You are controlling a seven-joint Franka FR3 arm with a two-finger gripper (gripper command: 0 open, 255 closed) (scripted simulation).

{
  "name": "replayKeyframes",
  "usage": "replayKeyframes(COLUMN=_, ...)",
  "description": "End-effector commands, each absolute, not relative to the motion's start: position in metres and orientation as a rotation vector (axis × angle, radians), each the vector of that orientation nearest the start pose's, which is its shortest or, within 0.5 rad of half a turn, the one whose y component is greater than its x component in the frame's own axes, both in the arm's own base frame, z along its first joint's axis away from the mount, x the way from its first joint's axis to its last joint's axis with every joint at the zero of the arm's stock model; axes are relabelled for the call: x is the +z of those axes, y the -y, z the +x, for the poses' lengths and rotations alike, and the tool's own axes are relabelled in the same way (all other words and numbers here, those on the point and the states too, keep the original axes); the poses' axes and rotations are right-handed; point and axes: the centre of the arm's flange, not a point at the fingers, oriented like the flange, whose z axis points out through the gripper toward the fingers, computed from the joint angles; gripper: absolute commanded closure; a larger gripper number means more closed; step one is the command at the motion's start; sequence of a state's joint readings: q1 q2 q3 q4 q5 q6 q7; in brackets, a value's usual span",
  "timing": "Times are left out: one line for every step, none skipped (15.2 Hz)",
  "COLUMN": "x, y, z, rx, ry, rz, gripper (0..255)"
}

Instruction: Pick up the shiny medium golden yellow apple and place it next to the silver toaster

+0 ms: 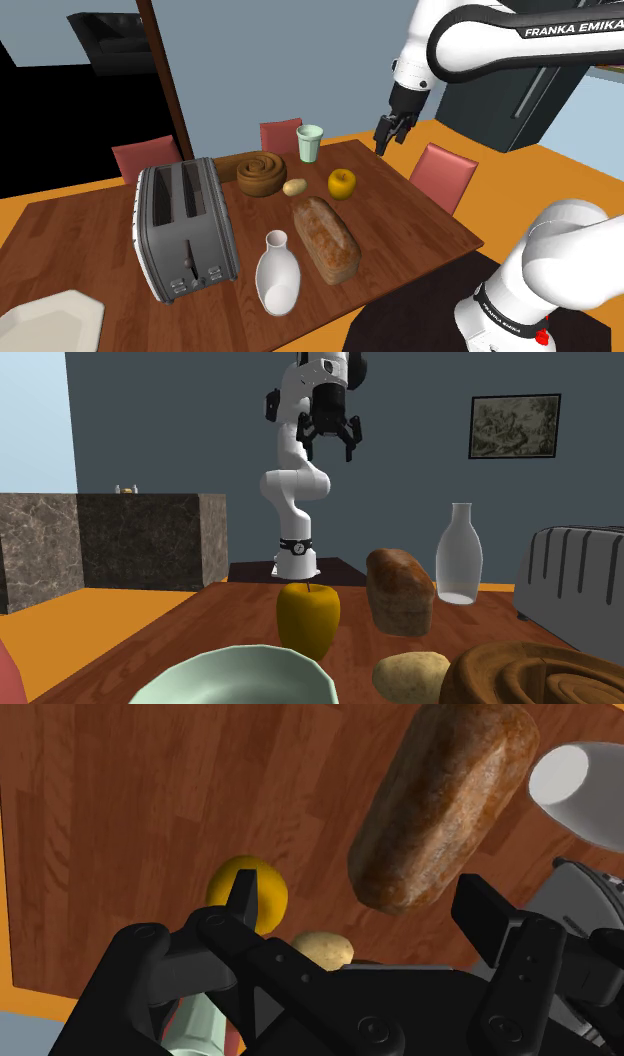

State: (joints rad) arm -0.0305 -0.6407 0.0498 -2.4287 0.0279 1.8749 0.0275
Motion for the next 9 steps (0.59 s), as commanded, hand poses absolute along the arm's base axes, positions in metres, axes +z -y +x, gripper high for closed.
replayKeyframes(x=0.514, y=-0.008, z=0.381, rx=-0.150, ry=-0.027, rz=-3.156, gripper=0)
replayKeyframes(x=0.505, y=-0.005, z=0.389, rx=-0.155, ry=-0.022, rz=-3.164, gripper=0)
replayKeyframes(x=0.496, y=-0.002, z=0.397, rx=-0.160, ry=-0.017, rz=-3.172, gripper=0)
replayKeyframes(x=0.486, y=0.001, z=0.405, rx=-0.165, ry=-0.012, rz=-3.180, gripper=0)
replayKeyframes(x=0.477, y=0.003, z=0.413, rx=-0.170, ry=-0.007, rz=-3.188, gripper=0)
replayKeyframes(x=0.468, y=0.006, z=0.421, rx=-0.176, ry=-0.002, rz=-3.195, gripper=0)
replayKeyframes(x=0.458, y=0.009, z=0.429, rx=-0.181, ry=0.003, rz=-3.203, gripper=0)
replayKeyframes(x=0.449, y=0.012, z=0.438, rx=-0.186, ry=0.008, rz=-3.211, gripper=0)
replayKeyframes(x=0.440, y=0.015, z=0.446, rx=-0.192, ry=0.013, rz=-3.219, gripper=0)
